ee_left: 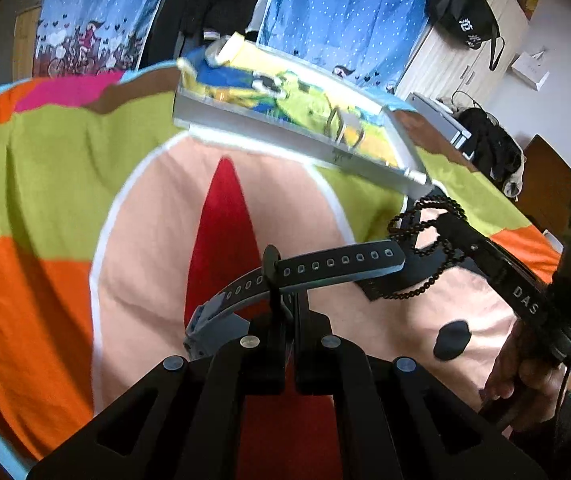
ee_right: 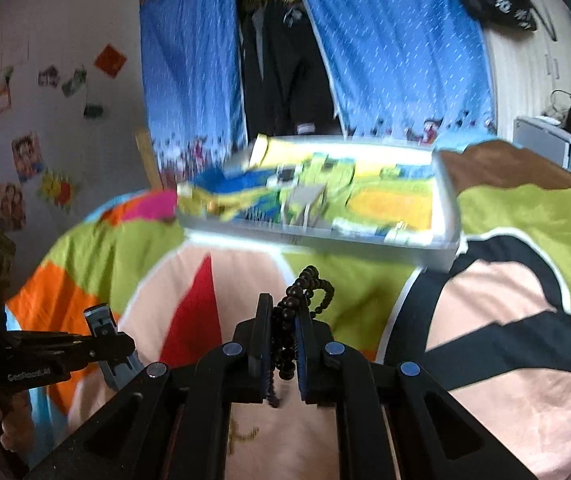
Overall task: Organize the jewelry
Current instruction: 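Carry the blue watch and black bead necklace into the white tray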
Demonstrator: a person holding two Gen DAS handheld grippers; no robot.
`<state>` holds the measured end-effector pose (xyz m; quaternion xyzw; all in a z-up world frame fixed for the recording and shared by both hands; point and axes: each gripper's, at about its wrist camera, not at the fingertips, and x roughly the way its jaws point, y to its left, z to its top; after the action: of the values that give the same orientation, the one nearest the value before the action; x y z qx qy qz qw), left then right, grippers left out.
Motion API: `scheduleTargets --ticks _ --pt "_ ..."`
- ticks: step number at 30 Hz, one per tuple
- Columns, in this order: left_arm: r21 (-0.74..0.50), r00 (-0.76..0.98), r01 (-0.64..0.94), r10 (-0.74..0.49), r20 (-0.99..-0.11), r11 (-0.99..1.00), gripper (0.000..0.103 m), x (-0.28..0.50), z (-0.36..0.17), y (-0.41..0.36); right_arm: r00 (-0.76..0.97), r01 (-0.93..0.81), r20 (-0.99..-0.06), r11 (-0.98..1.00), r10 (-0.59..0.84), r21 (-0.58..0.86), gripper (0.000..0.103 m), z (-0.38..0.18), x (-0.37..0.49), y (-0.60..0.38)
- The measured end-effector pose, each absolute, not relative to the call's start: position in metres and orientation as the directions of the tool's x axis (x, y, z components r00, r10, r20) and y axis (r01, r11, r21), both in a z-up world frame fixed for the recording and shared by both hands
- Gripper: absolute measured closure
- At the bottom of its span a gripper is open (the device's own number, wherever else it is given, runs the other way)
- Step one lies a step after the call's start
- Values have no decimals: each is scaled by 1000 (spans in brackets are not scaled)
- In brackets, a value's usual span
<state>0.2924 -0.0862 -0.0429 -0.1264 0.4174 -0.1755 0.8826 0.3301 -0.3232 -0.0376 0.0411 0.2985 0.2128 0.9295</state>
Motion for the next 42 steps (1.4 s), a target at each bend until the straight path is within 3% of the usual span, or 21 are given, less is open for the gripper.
scheduleTargets --ticks 10,13,27,37,39,40,41,42 --pt "-356 653 256 -432 -622 899 102 358 20 -102 835 -382 -306 882 458 277 93 17 397 -349" --pt "-356 670 260 -433 -603 898 102 395 30 -111 837 -385 -286 874 466 297 93 15 423 -352" --pt "-363 631 245 -432 -645 899 102 504 -18 -131 771 -231 -469 875 431 425 93 -58 494 -384" --pt "-327 628 223 -392 -672 918 100 506 -25 -141 736 -160 -580 922 350 353 91 -66 498 -392" --pt "-299 628 212 -364 -688 930 97 505 -24 -146 731 -146 -600 933 326 329 83 -65 498 -393" --pt "-279 628 204 -344 -698 938 91 504 -23 -147 728 -139 -610 939 313 316 79 -65 497 -393" --pt "-257 627 194 -321 -710 947 85 502 -23 -149 724 -132 -621 944 300 302 67 -65 496 -394" --pt "-253 621 192 -317 -717 948 74 501 -22 -150 721 -128 -628 948 291 292 60 -65 496 -394"
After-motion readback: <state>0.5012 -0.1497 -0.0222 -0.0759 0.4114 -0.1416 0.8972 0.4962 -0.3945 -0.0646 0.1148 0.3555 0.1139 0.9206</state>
